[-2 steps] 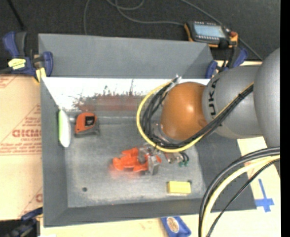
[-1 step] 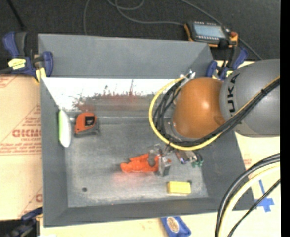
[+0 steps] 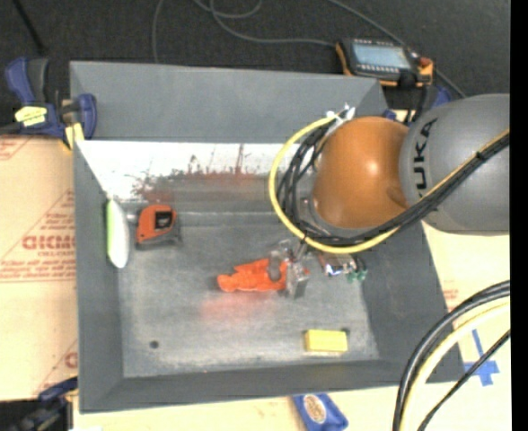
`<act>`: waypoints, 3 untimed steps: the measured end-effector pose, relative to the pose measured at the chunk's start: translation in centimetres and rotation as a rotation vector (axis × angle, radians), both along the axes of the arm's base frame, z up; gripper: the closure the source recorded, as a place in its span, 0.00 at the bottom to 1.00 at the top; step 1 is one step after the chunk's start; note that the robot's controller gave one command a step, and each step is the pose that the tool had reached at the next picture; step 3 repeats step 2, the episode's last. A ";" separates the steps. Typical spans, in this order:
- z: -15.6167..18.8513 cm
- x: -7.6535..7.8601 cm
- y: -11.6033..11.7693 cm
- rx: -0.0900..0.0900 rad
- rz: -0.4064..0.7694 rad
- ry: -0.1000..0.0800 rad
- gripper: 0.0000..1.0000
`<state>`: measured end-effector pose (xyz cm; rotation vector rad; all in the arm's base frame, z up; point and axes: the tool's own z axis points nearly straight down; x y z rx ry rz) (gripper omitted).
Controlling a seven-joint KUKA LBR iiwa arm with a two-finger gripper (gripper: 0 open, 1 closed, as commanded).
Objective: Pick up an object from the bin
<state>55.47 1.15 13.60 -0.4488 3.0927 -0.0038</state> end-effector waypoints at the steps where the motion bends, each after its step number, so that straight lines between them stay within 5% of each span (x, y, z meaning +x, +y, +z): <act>1: -5.2 -2.4 -1.7 0.002 0.010 0.008 1.00; 3: -5.9 -2.7 -0.5 -0.003 0.015 0.015 1.00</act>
Offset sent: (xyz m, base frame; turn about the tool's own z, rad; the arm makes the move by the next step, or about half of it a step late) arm -0.0155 0.0282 -0.0302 -0.0300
